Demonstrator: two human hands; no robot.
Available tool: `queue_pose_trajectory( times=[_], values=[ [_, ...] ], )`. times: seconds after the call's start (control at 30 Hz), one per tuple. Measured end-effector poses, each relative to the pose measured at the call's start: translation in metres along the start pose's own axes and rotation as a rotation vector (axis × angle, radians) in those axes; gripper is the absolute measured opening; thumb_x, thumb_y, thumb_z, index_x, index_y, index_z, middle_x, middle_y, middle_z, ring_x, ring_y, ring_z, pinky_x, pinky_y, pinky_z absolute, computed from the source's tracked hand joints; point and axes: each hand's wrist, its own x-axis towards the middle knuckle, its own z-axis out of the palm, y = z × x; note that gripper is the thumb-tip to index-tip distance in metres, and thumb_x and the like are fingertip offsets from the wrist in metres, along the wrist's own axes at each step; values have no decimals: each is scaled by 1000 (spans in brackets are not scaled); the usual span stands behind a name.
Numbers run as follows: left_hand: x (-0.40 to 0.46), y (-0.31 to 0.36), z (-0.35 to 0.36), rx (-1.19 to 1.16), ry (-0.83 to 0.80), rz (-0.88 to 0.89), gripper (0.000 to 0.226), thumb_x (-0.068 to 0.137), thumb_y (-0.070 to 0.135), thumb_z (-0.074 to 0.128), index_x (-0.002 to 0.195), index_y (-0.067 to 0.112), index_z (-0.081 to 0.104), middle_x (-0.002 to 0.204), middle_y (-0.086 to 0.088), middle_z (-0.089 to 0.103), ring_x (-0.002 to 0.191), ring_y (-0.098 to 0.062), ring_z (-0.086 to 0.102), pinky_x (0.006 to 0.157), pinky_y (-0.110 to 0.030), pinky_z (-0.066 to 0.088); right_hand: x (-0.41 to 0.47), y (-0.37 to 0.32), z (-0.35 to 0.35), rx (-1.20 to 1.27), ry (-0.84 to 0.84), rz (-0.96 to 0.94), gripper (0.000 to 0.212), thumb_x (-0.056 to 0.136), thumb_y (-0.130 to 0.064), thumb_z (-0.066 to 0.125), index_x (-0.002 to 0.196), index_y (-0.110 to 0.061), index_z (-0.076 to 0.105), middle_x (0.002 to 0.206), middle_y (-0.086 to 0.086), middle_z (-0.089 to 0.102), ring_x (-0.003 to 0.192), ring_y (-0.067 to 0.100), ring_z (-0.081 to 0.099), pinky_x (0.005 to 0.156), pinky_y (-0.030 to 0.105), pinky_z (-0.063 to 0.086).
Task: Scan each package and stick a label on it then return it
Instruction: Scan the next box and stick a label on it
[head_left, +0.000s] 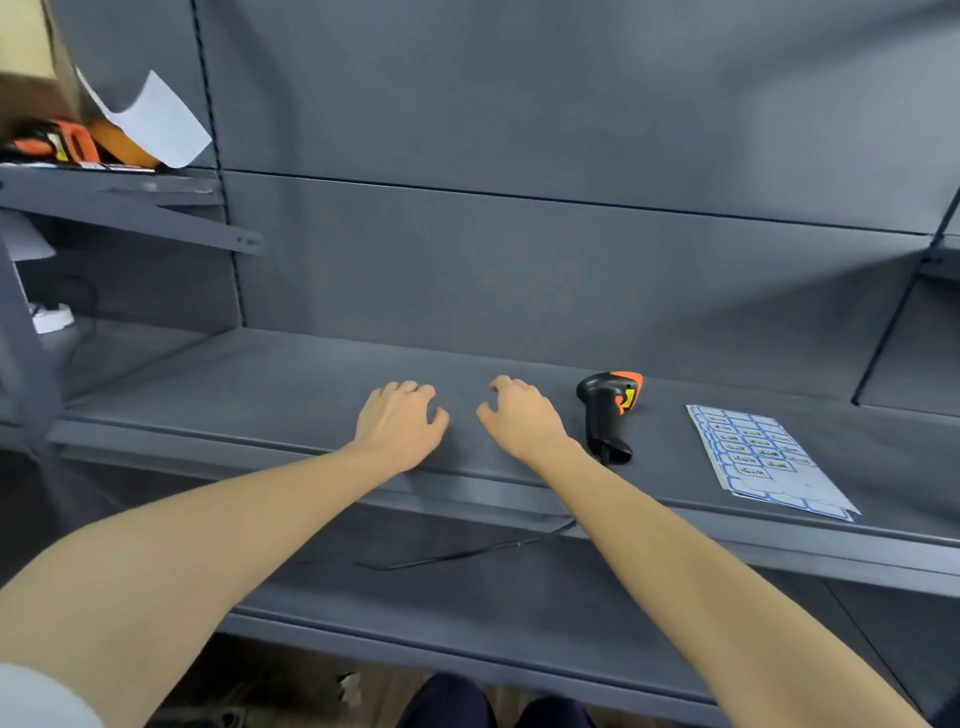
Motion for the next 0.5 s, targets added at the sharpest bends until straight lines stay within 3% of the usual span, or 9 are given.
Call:
queue_pose_trajectory(
  times=[0.27,0.5],
  values=[
    [-33,-34,-29,55,83,-121,40,97,32,42,128,10,55,129,-9,58,119,-28,50,101,-34,34,-13,-51,9,132,-48,-172,38,96,-24,42,130,-6,47,128,12,54,115,31,49,91,37,39],
    [-110,-110,-49,158,127,-370,36,95,30,47,123,9,58,122,-10,61,115,-30,52,95,-37,38,-52,-142,59,290,-178,-457,40,96,-25,46,130,-5,49,127,14,56,117,32,50,94,40,44]
  ],
)
